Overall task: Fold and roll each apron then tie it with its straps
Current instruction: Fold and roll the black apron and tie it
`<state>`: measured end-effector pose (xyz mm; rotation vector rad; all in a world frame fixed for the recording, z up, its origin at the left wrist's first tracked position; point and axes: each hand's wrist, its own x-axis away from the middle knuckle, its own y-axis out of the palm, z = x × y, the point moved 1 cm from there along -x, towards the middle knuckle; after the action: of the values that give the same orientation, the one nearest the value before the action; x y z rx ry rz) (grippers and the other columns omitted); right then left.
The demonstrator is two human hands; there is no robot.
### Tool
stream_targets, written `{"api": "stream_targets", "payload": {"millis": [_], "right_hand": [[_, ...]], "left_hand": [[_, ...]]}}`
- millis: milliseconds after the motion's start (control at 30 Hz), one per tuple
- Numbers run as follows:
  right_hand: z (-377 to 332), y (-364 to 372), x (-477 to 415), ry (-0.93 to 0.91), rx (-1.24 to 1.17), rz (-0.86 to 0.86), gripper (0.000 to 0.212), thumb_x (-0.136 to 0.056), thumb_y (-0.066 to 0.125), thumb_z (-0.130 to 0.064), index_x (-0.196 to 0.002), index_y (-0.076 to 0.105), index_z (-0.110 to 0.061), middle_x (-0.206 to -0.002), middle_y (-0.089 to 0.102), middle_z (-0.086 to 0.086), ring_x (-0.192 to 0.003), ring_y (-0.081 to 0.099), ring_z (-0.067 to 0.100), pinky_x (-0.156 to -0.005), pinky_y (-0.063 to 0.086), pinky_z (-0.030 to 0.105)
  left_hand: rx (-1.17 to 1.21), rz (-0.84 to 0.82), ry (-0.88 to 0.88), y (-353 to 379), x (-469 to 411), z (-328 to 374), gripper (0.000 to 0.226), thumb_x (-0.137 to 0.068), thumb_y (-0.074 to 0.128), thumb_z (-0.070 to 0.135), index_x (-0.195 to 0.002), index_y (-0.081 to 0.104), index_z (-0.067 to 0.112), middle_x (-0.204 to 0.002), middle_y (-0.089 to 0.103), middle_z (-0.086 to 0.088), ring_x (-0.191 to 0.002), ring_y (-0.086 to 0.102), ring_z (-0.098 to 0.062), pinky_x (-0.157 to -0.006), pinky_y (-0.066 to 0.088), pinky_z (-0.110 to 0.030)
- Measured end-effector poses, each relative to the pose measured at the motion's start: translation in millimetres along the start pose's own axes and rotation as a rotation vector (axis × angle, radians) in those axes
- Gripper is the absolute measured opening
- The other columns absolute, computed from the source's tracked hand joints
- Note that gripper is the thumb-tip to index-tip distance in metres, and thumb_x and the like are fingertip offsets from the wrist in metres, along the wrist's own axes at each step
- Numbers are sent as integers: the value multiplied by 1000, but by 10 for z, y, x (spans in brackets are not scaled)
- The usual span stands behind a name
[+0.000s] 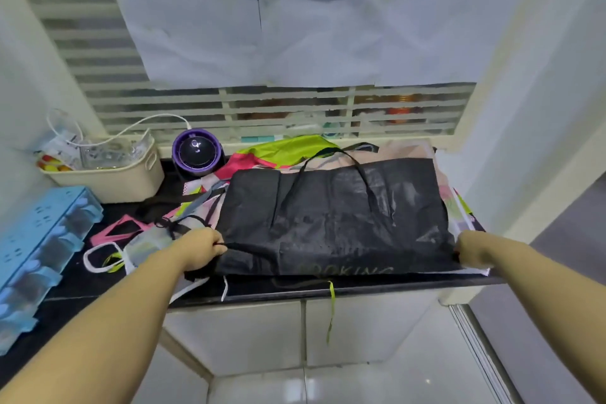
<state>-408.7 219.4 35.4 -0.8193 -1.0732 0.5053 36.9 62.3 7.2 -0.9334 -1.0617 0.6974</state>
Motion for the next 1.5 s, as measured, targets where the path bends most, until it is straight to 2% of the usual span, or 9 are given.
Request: {"api": "stream_targets", "payload": {"millis": [133, 267, 533, 767, 967, 1200, 1300, 1400, 1500], "right_hand": [[71, -300, -62, 100, -55, 64, 32, -92, 43, -11, -120, 57, -1, -123, 59, 13, -89, 49, 25, -75, 38, 24], [88, -615, -396, 114, -78, 162, 36, -92, 44, -13, -124, 53, -2, -128, 56, 15, -114, 55, 29, -83, 42, 26], [-53, -1071, -1376, 191, -133, 170, 39, -87, 51, -14, -125, 52, -6, -121, 58, 13, -108, 57, 28, -89, 47, 31], [-137, -1085, -2217, 219, -172, 170, 14, -85, 48, -13, -93, 60, -15, -83, 52, 2, -84, 54, 27, -80, 47, 36], [-194, -993, -2438, 273, -225, 412, 15, -86, 44, -10, -72, 45, -15, -89, 57, 8, -76, 52, 27, -73, 42, 35], [-139, -774, -2567, 273, -464, 440, 12, -92, 41, -15, -86, 46, -6, -108, 56, 23, -95, 55, 41, -74, 40, 39], [-201, -775, -2521, 319, -603, 487, 23, -90, 46, -14, -110, 50, -2, -123, 46, 23, -104, 50, 43, -83, 40, 46], [-370, -801, -2332, 286, -620, 729, 29, -86, 56, -11, -113, 51, -3, -122, 42, 24, -90, 54, 47, -73, 44, 48], [-731, -875, -2108, 34, -563, 893, 21, -81, 63, -9, -102, 59, -7, -108, 53, 21, -74, 58, 43, -64, 46, 43]], "left_hand": [[-69, -72, -42, -376, -124, 88, 25, -99, 50, 28, -102, 64, 7, -108, 62, -12, -103, 55, -27, -78, 37, -26], [-128, 62, -49, -632, -464, 92, 24, -99, 47, 24, -106, 63, 7, -114, 61, -13, -105, 55, -28, -85, 41, -29], [-299, 244, -103, -738, -1459, 145, 33, -97, 39, 17, -124, 55, 24, -129, 57, -8, -118, 54, -30, -92, 42, -38], [-422, 147, -67, -572, -2296, 154, 41, -94, 39, 8, -130, 51, 25, -128, 56, -4, -118, 55, -26, -93, 42, -39], [-420, 182, -69, -445, -2734, 193, 38, -98, 38, 10, -132, 52, 20, -124, 61, -5, -112, 59, -26, -91, 46, -37], [-311, 148, -147, -340, -2937, 191, 41, -98, 33, 5, -138, 41, 8, -127, 58, -11, -113, 60, -30, -88, 48, -41], [-267, 151, -145, -318, -2908, 197, 50, -96, 34, 4, -145, 28, 10, -133, 49, -13, -116, 55, -34, -89, 46, -44], [-250, 302, -98, -316, -2744, 194, 48, -91, 44, 4, -138, 38, 8, -128, 48, -17, -114, 50, -39, -88, 43, -47], [-93, 502, 12, -294, -2534, 188, 46, -78, 57, -4, -124, 57, 3, -112, 56, -23, -96, 56, -46, -81, 45, -52]]}}
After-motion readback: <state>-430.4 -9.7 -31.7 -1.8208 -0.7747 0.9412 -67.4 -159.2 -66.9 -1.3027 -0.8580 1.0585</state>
